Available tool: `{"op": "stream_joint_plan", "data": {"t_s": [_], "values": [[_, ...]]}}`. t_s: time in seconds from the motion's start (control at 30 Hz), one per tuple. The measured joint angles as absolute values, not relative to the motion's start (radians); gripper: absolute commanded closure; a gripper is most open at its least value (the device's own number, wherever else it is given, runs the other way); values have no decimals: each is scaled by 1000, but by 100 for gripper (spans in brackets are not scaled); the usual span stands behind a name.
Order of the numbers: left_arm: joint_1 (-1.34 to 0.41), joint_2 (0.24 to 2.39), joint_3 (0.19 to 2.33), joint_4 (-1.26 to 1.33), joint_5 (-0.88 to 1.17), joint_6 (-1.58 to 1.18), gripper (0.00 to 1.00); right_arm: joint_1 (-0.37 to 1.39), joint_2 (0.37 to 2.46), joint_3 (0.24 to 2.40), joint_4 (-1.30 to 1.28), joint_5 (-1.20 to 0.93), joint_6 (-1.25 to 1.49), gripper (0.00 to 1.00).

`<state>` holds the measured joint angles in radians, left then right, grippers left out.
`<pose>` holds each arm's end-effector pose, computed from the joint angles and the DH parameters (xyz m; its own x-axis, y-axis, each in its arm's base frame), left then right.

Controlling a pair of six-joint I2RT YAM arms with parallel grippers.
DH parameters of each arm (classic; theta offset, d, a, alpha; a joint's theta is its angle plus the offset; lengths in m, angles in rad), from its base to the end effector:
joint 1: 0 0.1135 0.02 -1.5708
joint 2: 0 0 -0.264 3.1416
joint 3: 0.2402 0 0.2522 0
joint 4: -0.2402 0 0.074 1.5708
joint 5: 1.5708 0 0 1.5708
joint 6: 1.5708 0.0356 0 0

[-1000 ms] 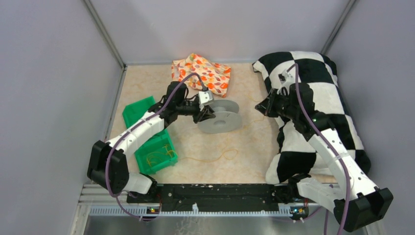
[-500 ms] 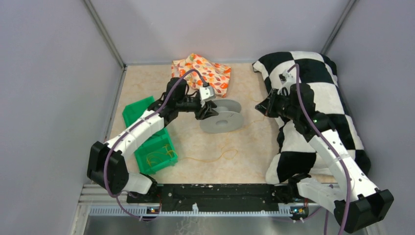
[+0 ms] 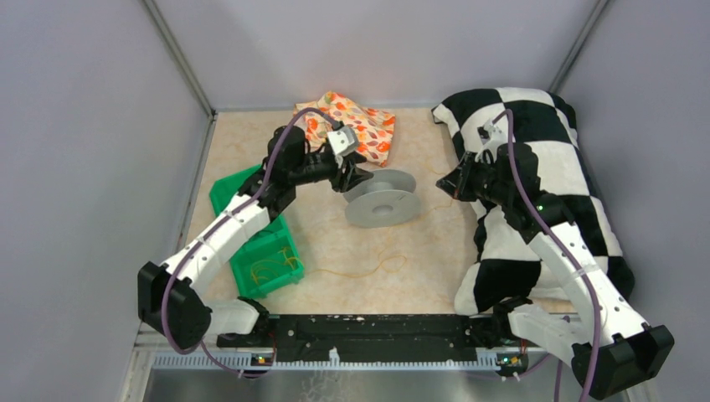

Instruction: Wrap the cables

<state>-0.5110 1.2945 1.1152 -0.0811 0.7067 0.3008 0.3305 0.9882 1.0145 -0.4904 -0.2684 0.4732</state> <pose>0.2481 -0.1656 0.3568 0.0579 0.2259 -0.9724 0.9445 0.3032 0.1266 0.2002 0.0787 0.3519 -0.6217 0.2513 -0.7419 -0.2852 0.8095 0.5132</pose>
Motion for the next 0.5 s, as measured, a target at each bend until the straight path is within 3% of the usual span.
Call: {"op": "stream_joint_plan", "data": {"t_s": [0.23,0.5], "values": [[-511,1367,1258,-99,548,136,41,331,988,1015,-473,-319,477,100],[-503,1483,1364,-196,459,-18,26,331,981,979,-360,-451,496,100]]}}
